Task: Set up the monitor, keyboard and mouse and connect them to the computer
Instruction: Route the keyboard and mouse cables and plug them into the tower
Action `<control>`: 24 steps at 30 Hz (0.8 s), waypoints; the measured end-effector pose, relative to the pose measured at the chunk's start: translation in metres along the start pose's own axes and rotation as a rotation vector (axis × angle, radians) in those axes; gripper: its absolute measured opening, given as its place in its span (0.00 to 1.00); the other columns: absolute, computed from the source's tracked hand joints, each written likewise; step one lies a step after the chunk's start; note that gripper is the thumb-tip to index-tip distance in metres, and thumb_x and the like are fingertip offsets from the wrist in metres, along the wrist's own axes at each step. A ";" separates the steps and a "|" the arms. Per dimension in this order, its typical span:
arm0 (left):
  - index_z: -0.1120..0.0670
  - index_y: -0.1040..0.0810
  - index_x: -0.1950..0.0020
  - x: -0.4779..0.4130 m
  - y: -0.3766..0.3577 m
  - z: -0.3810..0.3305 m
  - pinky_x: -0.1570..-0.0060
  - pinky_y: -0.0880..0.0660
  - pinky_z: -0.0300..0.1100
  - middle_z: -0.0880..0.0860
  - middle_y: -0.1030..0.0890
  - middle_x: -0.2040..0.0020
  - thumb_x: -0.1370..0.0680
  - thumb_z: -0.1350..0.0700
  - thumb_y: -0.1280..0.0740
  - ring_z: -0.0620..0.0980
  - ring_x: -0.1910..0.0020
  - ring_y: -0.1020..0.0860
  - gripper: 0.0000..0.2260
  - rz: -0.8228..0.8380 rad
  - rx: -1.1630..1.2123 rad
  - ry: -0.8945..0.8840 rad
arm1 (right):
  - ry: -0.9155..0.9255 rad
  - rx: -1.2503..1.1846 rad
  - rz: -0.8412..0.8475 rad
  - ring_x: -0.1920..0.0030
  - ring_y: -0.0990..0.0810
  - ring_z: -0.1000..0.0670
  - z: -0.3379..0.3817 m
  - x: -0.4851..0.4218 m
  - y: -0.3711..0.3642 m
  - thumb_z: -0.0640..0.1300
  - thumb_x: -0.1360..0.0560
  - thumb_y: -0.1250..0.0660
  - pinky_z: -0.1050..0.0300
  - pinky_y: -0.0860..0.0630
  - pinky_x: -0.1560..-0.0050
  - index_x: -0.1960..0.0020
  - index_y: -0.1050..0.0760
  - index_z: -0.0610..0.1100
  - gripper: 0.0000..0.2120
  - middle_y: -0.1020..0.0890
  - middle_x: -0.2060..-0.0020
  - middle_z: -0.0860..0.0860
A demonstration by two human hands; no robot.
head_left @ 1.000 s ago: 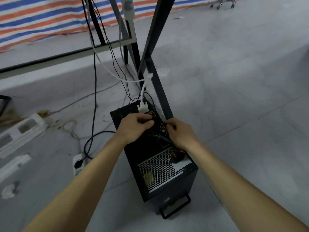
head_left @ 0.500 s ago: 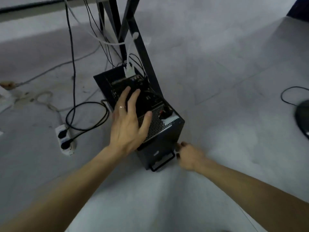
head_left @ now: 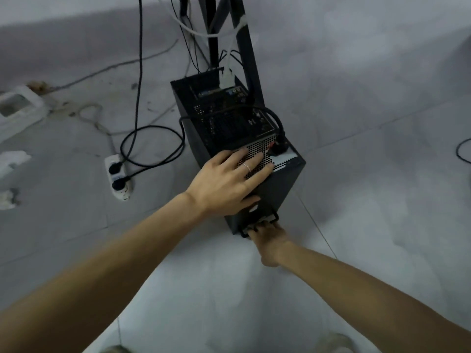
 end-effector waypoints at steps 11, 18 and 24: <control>0.46 0.31 0.24 -0.048 0.052 0.118 0.33 0.32 0.59 0.55 0.34 0.23 0.17 0.46 0.39 0.61 0.27 0.34 0.20 -0.252 0.054 0.563 | 0.062 0.045 -0.740 0.56 0.21 0.42 -0.042 0.035 0.127 0.58 0.25 0.43 0.43 0.29 0.48 0.51 0.18 0.54 0.16 0.18 0.60 0.48; 0.42 0.48 0.19 -0.001 0.006 0.145 0.28 0.37 0.62 0.50 0.57 0.18 0.15 0.45 0.49 0.59 0.21 0.46 0.24 -0.053 0.116 0.584 | 0.046 -0.075 -1.107 0.62 0.21 0.42 -0.015 0.030 0.216 0.60 0.26 0.39 0.37 0.22 0.56 0.57 0.18 0.52 0.15 0.19 0.65 0.47; 0.32 0.57 0.22 -0.003 -0.011 0.139 0.42 0.22 0.51 0.43 0.66 0.20 0.16 0.46 0.45 0.54 0.27 0.32 0.28 -0.091 0.587 0.786 | -0.005 -0.191 -1.101 0.56 0.22 0.41 -0.024 0.024 0.252 0.63 0.23 0.42 0.35 0.23 0.53 0.52 0.21 0.53 0.17 0.20 0.60 0.49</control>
Point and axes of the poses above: each hand's wrist, its own x-axis away from the middle knuckle, its own y-axis out of the back of the hand, z = x × y, the point moved 5 cm from there along -x, towards the middle knuckle
